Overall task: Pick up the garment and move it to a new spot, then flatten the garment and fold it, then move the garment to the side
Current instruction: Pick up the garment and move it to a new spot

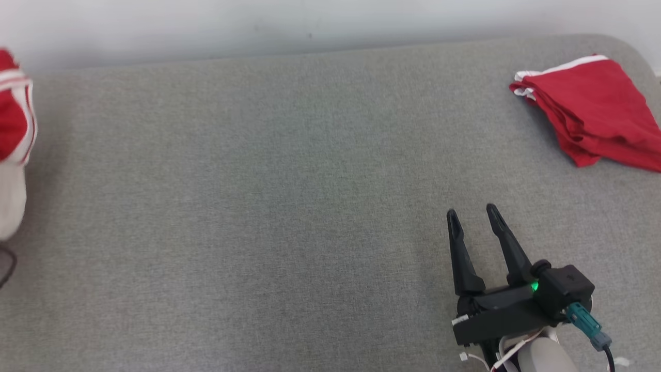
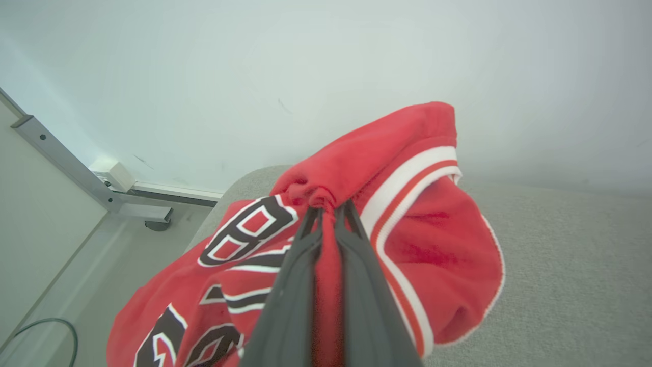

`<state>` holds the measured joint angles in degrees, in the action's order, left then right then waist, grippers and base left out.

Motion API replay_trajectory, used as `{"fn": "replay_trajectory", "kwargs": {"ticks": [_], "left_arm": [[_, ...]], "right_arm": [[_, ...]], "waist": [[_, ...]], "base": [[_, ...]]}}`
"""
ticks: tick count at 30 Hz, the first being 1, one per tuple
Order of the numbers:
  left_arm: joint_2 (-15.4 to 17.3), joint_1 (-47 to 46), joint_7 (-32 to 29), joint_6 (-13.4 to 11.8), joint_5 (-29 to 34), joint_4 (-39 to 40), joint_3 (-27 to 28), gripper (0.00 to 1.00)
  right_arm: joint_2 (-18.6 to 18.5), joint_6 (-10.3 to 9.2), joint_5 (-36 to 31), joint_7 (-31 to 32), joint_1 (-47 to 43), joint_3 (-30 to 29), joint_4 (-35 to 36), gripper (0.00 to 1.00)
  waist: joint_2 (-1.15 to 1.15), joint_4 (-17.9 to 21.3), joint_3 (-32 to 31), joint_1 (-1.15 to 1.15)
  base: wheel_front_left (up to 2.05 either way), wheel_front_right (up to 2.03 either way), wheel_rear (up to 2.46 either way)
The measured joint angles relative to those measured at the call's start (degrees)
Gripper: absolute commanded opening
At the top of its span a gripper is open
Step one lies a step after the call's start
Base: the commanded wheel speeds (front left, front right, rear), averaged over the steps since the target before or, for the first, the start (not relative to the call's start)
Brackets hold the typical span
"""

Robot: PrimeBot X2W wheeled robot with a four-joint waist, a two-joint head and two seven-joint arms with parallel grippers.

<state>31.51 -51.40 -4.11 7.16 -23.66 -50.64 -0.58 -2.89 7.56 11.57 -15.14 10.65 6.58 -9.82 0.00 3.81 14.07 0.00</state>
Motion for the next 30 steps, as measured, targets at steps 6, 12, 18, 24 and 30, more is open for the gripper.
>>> {"fn": "replay_trajectory", "kwargs": {"ticks": [6, 12, 18, 24, 30], "left_arm": [[0.08, -3.08, 3.98, 0.34, 0.7, 9.92, -6.54, 0.0], [-0.49, -4.08, 3.49, 0.34, -2.09, 20.62, -11.32, 0.0], [-2.3, -3.91, 1.23, 0.34, -4.42, 29.2, -15.25, 0.0], [-5.81, -1.96, -0.64, 0.35, -4.61, 35.43, -20.79, 0.0], [-9.91, -1.06, -1.62, 0.37, -5.25, 38.73, -25.64, 0.0]], "right_arm": [[0.01, 0.0, 0.6, -0.01, -0.83, -0.04, -0.46, 1.0], [0.02, 0.0, 1.86, 0.0, -1.49, 0.33, -0.73, 1.0], [0.01, 0.0, 3.05, -0.01, -2.15, 0.82, -0.81, 1.0], [0.0, 0.0, 3.59, 0.0, -2.72, 0.57, -0.98, 1.0], [-0.02, -0.01, 3.82, 0.0, -3.44, -0.01, -1.27, 1.0]], "waist": [[0.0, -0.76, -2.6, 0.0], [0.0, 0.3, -4.54, 0.0], [0.0, 3.68, -5.18, 0.0], [0.0, 7.89, -5.42, 0.0], [0.0, 11.25, -5.65, 0.0]], "base": [[0.0, 0.0, 0.0], [0.0, 0.0, 0.0], [0.0, 0.0, 0.0], [0.0, 0.0, 0.0], [0.0, 0.0, 0.0]]}}
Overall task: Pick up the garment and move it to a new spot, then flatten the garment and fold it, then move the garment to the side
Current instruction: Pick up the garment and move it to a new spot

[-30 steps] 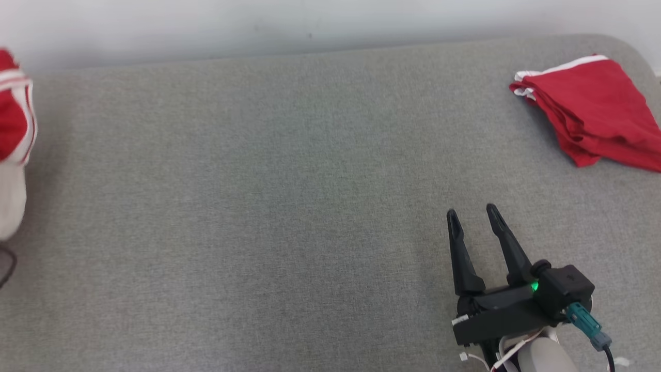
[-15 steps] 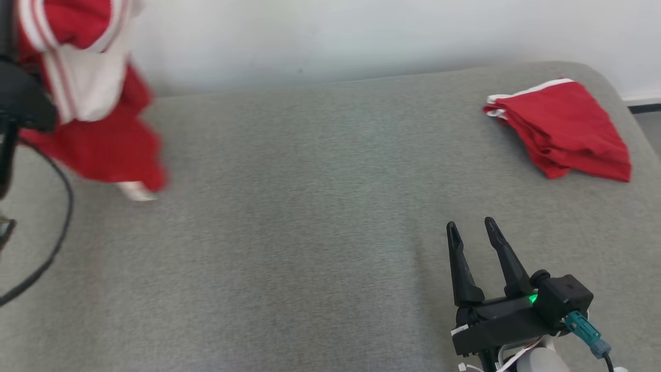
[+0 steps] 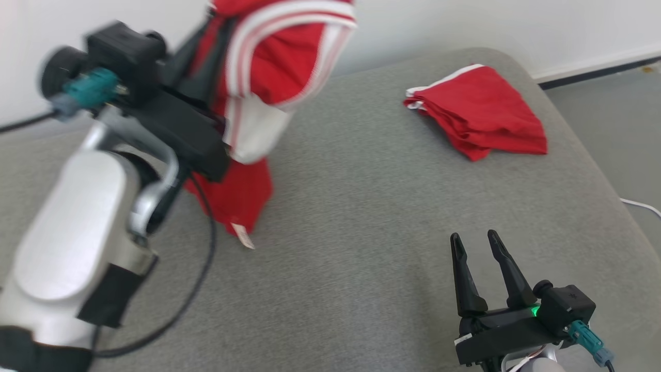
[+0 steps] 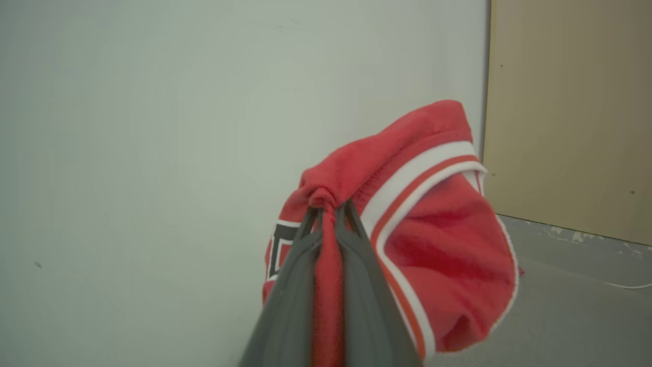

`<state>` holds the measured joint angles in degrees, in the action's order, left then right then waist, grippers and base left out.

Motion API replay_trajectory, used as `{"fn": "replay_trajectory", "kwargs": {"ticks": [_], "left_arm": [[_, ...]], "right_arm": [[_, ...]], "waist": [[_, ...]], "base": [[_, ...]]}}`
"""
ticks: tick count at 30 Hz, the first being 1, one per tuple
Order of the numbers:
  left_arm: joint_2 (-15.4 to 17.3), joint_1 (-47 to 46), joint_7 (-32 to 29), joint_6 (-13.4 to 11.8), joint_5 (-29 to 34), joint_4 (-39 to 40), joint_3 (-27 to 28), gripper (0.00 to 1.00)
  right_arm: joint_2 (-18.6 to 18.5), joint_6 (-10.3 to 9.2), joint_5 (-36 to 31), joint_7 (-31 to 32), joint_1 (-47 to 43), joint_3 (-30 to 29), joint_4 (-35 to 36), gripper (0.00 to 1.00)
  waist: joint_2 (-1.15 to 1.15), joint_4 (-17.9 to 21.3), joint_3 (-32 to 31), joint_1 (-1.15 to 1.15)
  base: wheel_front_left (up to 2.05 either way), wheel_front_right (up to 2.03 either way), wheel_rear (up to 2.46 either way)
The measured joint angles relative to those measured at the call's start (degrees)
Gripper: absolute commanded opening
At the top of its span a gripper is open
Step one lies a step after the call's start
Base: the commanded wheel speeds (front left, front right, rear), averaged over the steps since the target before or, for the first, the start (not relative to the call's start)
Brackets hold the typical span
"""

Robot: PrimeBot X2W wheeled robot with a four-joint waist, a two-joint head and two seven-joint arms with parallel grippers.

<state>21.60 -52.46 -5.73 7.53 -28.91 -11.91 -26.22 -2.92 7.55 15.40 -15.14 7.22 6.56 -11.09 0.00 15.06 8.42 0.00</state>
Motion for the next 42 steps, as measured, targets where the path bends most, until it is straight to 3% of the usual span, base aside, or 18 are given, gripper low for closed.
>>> {"fn": "replay_trajectory", "kwargs": {"ticks": [9, 20, 21, 22, 23, 24, 33, 42], "left_arm": [[-4.17, 5.82, 1.43, 0.0, -1.87, -3.81, -4.67, 0.0], [-6.61, 16.55, 7.49, -0.01, -5.81, -19.22, -6.94, 0.0], [-7.15, 17.13, 7.83, -0.01, -6.31, -20.5, -7.48, 0.05], [-7.64, 17.65, 8.65, 0.0, -6.46, -21.78, -7.84, 0.93], [-8.04, 17.94, 9.24, 0.0, -6.46, -22.79, -8.38, 0.93], [-8.37, 18.06, 9.95, 0.0, -6.49, -23.81, -8.72, 1.0], [-10.1, 15.84, 18.63, -0.26, -5.95, -24.29, -8.57, 1.0], [-5.86, 19.29, 20.59, -4.38, -2.75, -17.24, -4.0, 1.0]], "right_arm": [[0.01, 0.0, 0.16, 0.0, -0.16, 0.15, -0.04, 1.0], [0.01, 0.01, 0.18, 0.0, -0.04, 1.7, -0.26, 1.0], [0.02, 0.0, 0.15, 0.0, -0.01, 1.8, -0.34, 1.0], [0.02, 0.0, 0.15, 0.0, 0.01, 1.82, -0.4, 1.0], [0.02, 0.0, 0.1, 0.0, 0.02, 1.81, -0.38, 1.0], [0.02, 0.0, -0.07, 0.0, 0.01, 1.78, -0.43, 1.0], [0.02, 0.01, -1.41, -0.01, -0.79, 0.43, -0.37, 1.0], [0.03, 0.0, -2.26, 0.0, -2.05, -1.05, -0.46, 1.0]], "waist": [[0.0, 3.91, -0.26, 0.0], [0.0, 3.18, -0.09, 0.0], [0.0, 2.92, -0.11, 0.0], [0.0, 2.64, -0.14, 0.0], [0.0, 2.36, -0.19, 0.0], [0.0, 2.06, -0.26, -0.01], [0.0, -1.97, -1.74, 0.0], [0.0, -6.58, -4.56, -0.01]], "base": [[0.0, 0.0, 0.0], [0.0, 0.0, 0.0], [0.0, 0.0, 0.0], [0.0, 0.0, 0.0], [0.0, 0.0, 0.0], [0.0, 0.0, 0.0], [0.0, 0.0, 0.0], [0.0, 0.0, 0.0]]}}
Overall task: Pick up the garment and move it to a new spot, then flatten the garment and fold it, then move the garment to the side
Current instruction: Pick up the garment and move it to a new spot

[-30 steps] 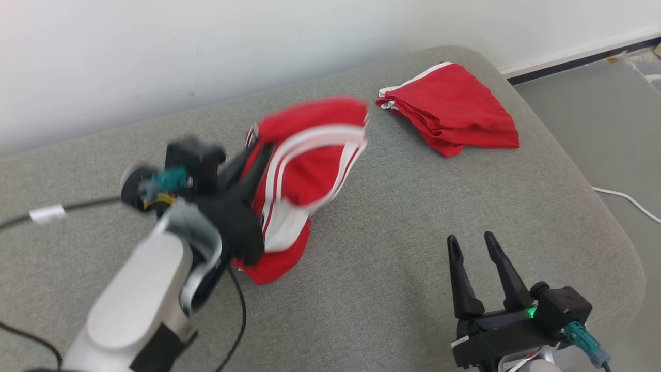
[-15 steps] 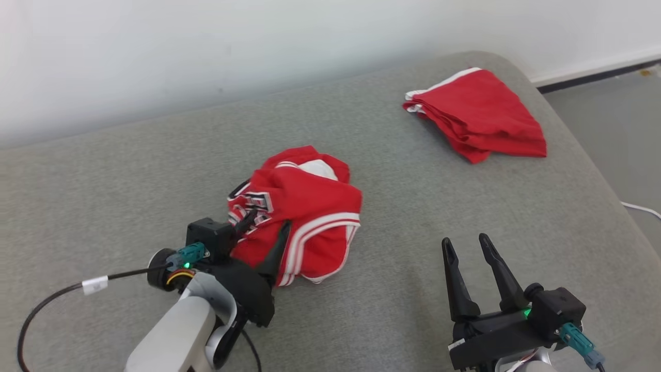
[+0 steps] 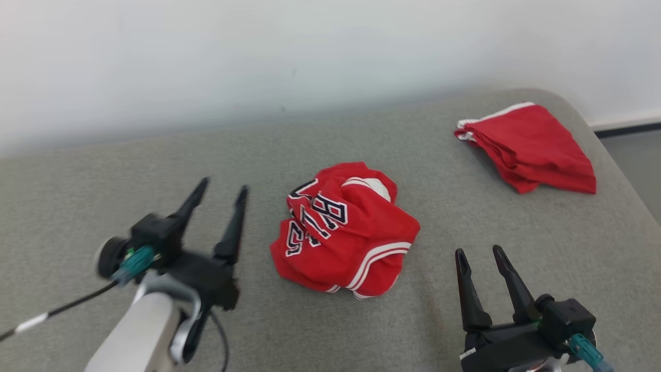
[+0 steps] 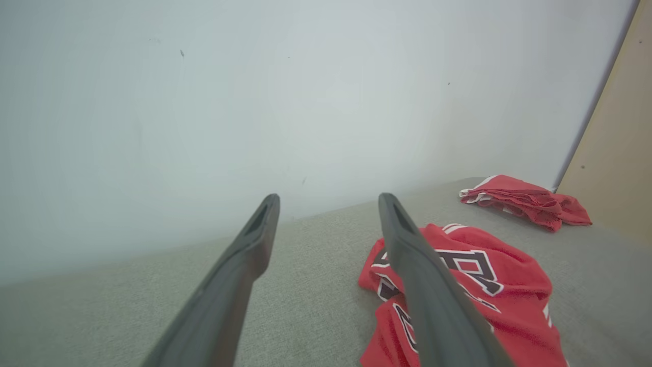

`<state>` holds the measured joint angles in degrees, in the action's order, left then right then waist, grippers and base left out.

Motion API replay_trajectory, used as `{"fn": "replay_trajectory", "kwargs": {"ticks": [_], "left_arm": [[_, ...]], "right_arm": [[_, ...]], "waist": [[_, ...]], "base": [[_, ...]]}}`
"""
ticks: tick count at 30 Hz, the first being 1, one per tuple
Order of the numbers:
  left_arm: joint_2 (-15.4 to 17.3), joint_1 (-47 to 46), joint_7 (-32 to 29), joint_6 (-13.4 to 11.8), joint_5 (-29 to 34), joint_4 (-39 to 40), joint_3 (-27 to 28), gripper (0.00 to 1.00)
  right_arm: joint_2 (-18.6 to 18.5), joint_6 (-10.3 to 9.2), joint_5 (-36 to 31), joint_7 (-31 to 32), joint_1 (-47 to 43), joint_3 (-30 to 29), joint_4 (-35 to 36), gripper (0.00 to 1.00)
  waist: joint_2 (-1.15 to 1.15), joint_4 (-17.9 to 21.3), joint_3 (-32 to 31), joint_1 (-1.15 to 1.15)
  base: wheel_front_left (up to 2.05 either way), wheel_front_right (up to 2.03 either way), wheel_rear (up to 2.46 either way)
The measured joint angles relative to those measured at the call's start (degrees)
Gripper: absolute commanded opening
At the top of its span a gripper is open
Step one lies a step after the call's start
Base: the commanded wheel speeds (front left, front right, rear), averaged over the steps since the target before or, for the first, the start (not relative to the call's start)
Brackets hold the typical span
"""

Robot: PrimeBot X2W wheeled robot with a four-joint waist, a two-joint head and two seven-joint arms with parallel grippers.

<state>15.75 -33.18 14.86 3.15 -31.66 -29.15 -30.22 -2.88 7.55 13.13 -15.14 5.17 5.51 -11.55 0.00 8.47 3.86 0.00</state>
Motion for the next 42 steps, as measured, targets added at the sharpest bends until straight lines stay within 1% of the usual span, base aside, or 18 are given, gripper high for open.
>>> {"fn": "replay_trajectory", "kwargs": {"ticks": [5, 6, 7, 10, 16, 18, 22, 27, 32, 37, 39, 42], "left_arm": [[3.53, 7.49, 0.02, -2.74, 1.92, 6.73, 5.01, 1.0], [3.97, 9.46, 0.02, -3.26, 2.18, 7.98, 5.88, 1.0], [4.56, 13.27, 0.02, -4.31, 3.24, 10.9, 7.97, 1.0], [5.15, 18.58, 0.03, -5.72, 4.74, 15.74, 11.48, 1.0], [4.09, 29.01, 0.1, -7.23, 8.84, 22.24, 18.06, 1.0], [2.65, 31.4, 0.11, -7.67, 9.04, 23.06, 20.02, 1.0], [0.58, 35.52, 0.11, -8.25, 11.63, 23.42, 22.24, 1.0], [-2.64, 38.5, 0.11, -8.11, 13.47, 23.36, 25.15, 1.0], [-5.06, 39.32, 0.11, -6.32, 15.53, 23.68, 28.04, 1.0], [-5.75, 39.94, 0.11, -3.85, 19.23, 22.1, 28.69, 1.0], [-5.86, 39.94, 0.11, -2.69, 19.8, 21.83, 28.7, 1.0], [-5.88, 39.95, 0.11, -1.72, 21.19, 21.24, 29.14, 1.0]], "right_arm": [[0.0, 0.0, -0.21, -0.01, -1.57, -0.69, 0.27, 1.0], [0.0, 0.0, -0.24, 0.0, -1.93, -0.87, 0.32, 1.0], [-0.01, 0.0, -0.47, 0.0, -2.47, -1.15, 0.36, 1.0], [0.0, 0.01, -0.56, 0.0, -2.91, -1.59, 0.41, 1.0], [0.01, 0.0, -1.11, -0.01, -3.37, -2.61, 0.59, 1.0], [-0.01, 0.0, -1.15, 0.0, -3.69, -2.82, 0.64, 1.0], [0.0, 0.0, -1.15, -0.01, -4.09, -2.9, 0.36, 1.0], [-0.02, 0.0, -1.15, 0.0, -4.55, -2.87, 0.11, 1.0], [-0.01, 0.0, -1.15, 0.0, -5.13, -2.88, -0.14, 1.0], [0.0, 0.01, -1.21, 0.0, -5.16, -2.76, -0.47, 1.0], [-0.01, 0.01, -1.32, 0.0, -5.17, -2.8, -0.54, 1.0], [0.0, 0.0, -1.41, 0.0, -5.18, -2.75, -0.68, 1.0]], "waist": [[0.0, -1.8, -1.81, 0.01], [0.0, -2.15, -2.1, 0.01], [0.0, -2.82, -2.59, 0.01], [0.0, -3.72, -3.19, 0.01], [0.0, -5.22, -3.85, 0.01], [0.0, -5.61, -4.04, 0.01], [0.0, -6.09, -4.43, 0.01], [0.0, -6.25, -4.71, 0.01], [0.0, -6.63, -4.66, 0.0], [0.0, -6.66, -4.7, 0.0], [0.0, -6.65, -4.71, 0.0], [0.0, -6.63, -4.77, 0.0]], "base": [[0.0, 0.0, 0.0], [0.0, 0.0, 0.0], [0.0, 0.0, 0.0], [0.0, 0.0, 0.0], [0.0, 0.0, 0.0], [0.0, 0.0, 0.0], [0.0, 0.0, 0.0], [0.0, 0.0, 0.0], [0.0, 0.0, 0.0], [0.0, 0.0, 0.0], [0.0, 0.0, 0.0], [0.0, 0.0, 0.0]]}}
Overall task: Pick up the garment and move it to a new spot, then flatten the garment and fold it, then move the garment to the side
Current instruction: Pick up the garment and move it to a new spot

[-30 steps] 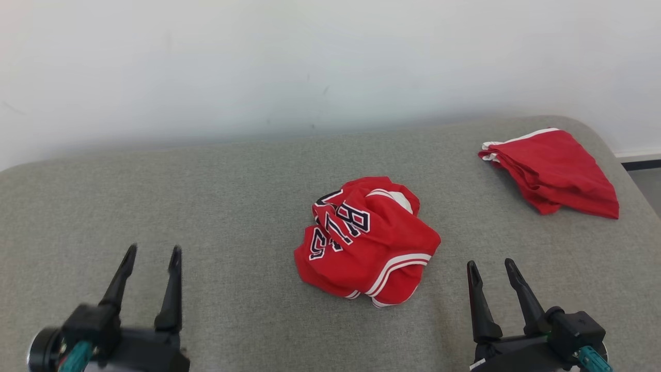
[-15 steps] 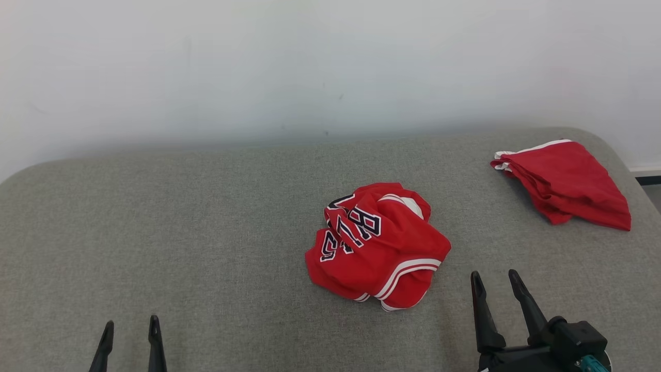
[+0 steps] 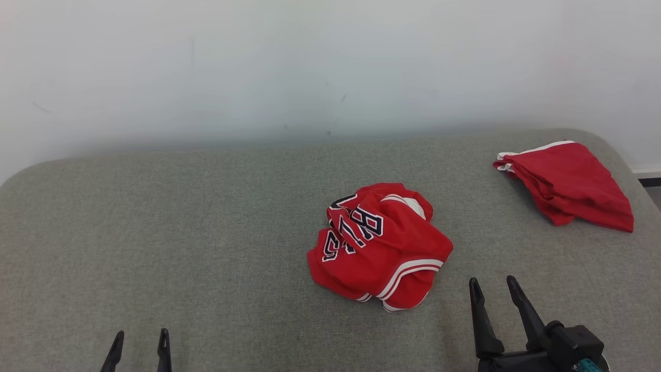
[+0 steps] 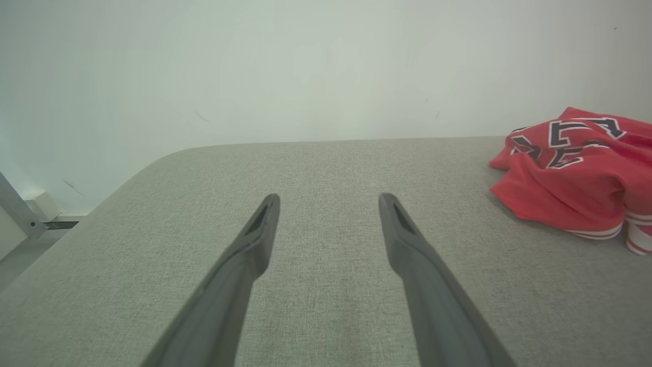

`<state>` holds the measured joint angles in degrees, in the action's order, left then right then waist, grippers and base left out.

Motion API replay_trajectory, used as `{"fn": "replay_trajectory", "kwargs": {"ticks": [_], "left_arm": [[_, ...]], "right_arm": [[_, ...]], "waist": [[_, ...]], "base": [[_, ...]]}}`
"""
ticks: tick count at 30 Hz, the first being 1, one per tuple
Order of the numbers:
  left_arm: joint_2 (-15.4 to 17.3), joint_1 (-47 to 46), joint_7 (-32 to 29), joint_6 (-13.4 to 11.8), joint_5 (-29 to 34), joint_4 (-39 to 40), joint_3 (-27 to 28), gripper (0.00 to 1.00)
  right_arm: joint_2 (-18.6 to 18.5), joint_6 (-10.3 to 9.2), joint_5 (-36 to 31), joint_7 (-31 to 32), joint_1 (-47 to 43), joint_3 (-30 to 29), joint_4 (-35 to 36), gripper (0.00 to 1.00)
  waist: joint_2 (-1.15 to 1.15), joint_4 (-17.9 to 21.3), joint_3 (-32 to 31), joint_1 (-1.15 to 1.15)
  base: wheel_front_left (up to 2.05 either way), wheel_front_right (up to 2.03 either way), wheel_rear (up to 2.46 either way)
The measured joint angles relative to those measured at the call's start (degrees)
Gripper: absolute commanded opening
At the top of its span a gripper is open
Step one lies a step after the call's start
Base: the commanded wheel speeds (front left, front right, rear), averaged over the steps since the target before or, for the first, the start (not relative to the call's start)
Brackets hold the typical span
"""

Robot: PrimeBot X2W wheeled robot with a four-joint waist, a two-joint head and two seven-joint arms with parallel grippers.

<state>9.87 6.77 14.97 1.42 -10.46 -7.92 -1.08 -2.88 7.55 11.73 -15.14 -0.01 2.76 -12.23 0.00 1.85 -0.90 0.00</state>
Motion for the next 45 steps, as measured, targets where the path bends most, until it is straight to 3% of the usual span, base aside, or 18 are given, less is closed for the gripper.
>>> {"fn": "replay_trajectory", "kwargs": {"ticks": [20, 45], "left_arm": [[-1.88, -0.21, 0.0, 2.6, 2.46, -1.15, 3.91, 1.0], [-3.91, -0.64, 0.0, 3.97, 4.88, -1.37, 6.53, 1.0]], "right_arm": [[-0.01, 0.01, -0.18, 0.0, -0.12, -0.13, -0.49, 1.0], [-0.01, 0.0, -0.26, 0.0, -0.16, -0.05, -0.94, 1.0]], "waist": [[0.0, -0.22, -0.29, 0.0], [0.0, -0.18, -0.17, 0.0]], "base": [[0.0, 0.0, 0.0], [0.0, 0.0, 0.0]]}}
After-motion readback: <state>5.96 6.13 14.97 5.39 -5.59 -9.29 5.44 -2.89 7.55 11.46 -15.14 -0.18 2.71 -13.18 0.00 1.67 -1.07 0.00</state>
